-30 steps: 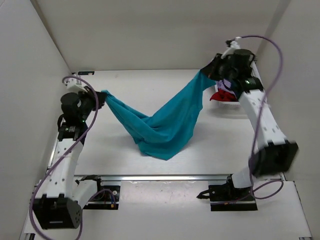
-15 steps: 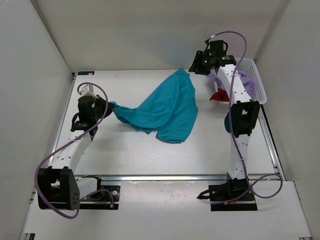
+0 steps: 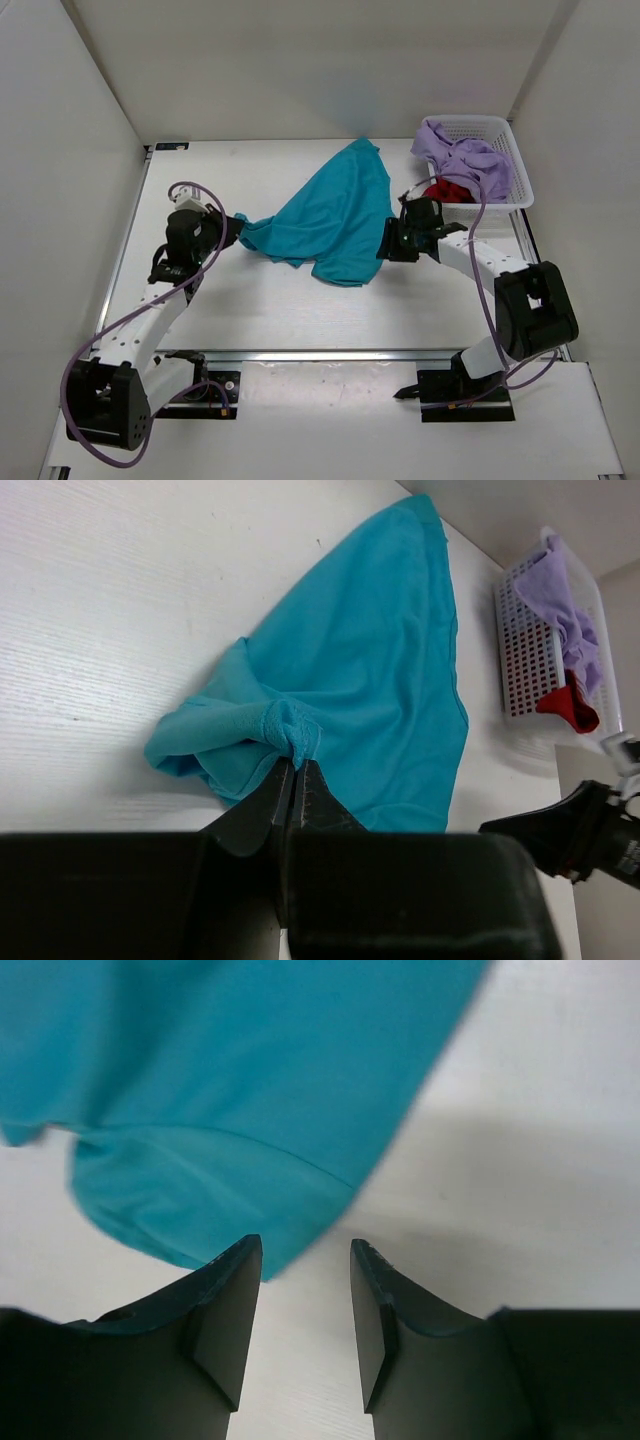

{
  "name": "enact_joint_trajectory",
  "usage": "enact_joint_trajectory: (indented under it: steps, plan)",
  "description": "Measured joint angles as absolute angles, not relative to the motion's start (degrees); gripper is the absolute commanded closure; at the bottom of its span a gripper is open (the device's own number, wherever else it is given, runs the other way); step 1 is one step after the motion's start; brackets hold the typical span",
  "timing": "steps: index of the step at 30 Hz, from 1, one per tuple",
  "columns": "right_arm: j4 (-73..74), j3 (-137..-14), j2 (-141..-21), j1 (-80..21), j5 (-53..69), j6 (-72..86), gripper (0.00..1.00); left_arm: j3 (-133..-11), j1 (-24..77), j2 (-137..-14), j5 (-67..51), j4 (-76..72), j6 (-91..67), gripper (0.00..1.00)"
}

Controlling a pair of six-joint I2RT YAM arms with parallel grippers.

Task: Fold and stack the t-shirts
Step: Flatten out the tshirt

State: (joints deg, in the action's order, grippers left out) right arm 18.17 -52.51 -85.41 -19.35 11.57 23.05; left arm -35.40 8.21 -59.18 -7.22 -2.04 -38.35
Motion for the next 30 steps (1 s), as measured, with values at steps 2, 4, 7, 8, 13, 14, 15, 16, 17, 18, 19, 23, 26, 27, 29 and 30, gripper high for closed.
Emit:
enact_joint_trajectory:
  steps: [2, 4, 7, 8, 13, 14, 15, 16, 17, 18, 19, 23, 26, 27, 29, 30]
  plan:
    - [17.08, -49.39, -86.46, -18.83, 10.76, 24.08, 0.6, -34.79, 8.93, -58.94, -7.2, -2.2, -38.46, 0.99]
    - [15.35, -47.9, -87.48, -18.63, 10.44, 24.8, 0.61, -34.0, 9.56, -58.59, -7.03, -2.22, -38.57, 0.98]
    - [12.05, -47.64, -89.91, -18.61, 9.74, 25.63, 0.61, -32.97, 10.52, -58.11, -6.81, -2.2, -38.59, 0.98]
    - [10.7, -47.64, -90.94, -18.63, 9.45, 25.91, 0.63, -32.69, 10.74, -57.98, -6.81, -2.31, -38.57, 0.98]
    - [6.07, -48.14, -95.04, -18.72, 9.34, 27.09, 1.0, -31.64, 10.85, -57.52, -6.72, -2.72, -38.61, 0.99]
    - [5.72, -48.4, -95.55, -18.72, 9.26, 27.31, 1.0, -31.59, 10.85, -57.52, -6.61, -2.76, -38.61, 0.98]
    - [5.3, -48.45, -95.79, -18.72, 9.23, 27.64, 1.0, -31.59, 10.87, -57.52, -6.61, -2.87, -38.61, 0.99]
    - [5.17, -48.42, -95.64, -18.72, 8.95, 27.83, 1.0, -31.59, 10.9, -57.52, -6.61, -3.03, -38.61, 0.98]
    - [5.21, -48.25, -95.02, -18.79, 8.67, 27.83, 1.0, -31.59, 10.9, -57.52, -6.63, -3.11, -38.61, 0.98]
    - [5.52, -47.79, -93.69, -18.92, 8.32, 27.86, 1.0, -31.59, 10.87, -57.52, -6.63, -3.25, -38.61, 0.98]
    - [6.44, -47.35, -91.72, -19.0, 8.16, 27.81, 1.0, -31.59, 10.85, -57.52, -6.63, -3.27, -38.61, 0.98]
    - [11.07, -47.18, -79.13, -20.08, 8.32, 27.53, 1.0, -31.59, 10.48, -57.49, -6.68, -3.27, -38.61, 0.99]
    - [15.0, -47.44, -69.76, -23.16, 8.32, 26.98, 1.0, -31.68, 9.74, -57.21, -6.81, -3.2, -38.59, 0.99]
    - [16.53, -47.53, -67.09, -24.84, 8.19, 26.94, 1.0, -31.68, 9.28, -56.95, -6.92, -3.2, -38.59, 0.99]
    - [20.53, -47.79, -63.0, -28.29, 7.9, 26.96, 1.0, -31.68, 8.32, -56.36, -7.09, -3.2, -38.61, 0.99]
    - [22.5, -47.86, -61.52, -29.89, 7.79, 27.0, 1.0, -31.73, 7.92, -56.12, -7.11, -3.22, -38.61, 0.99]
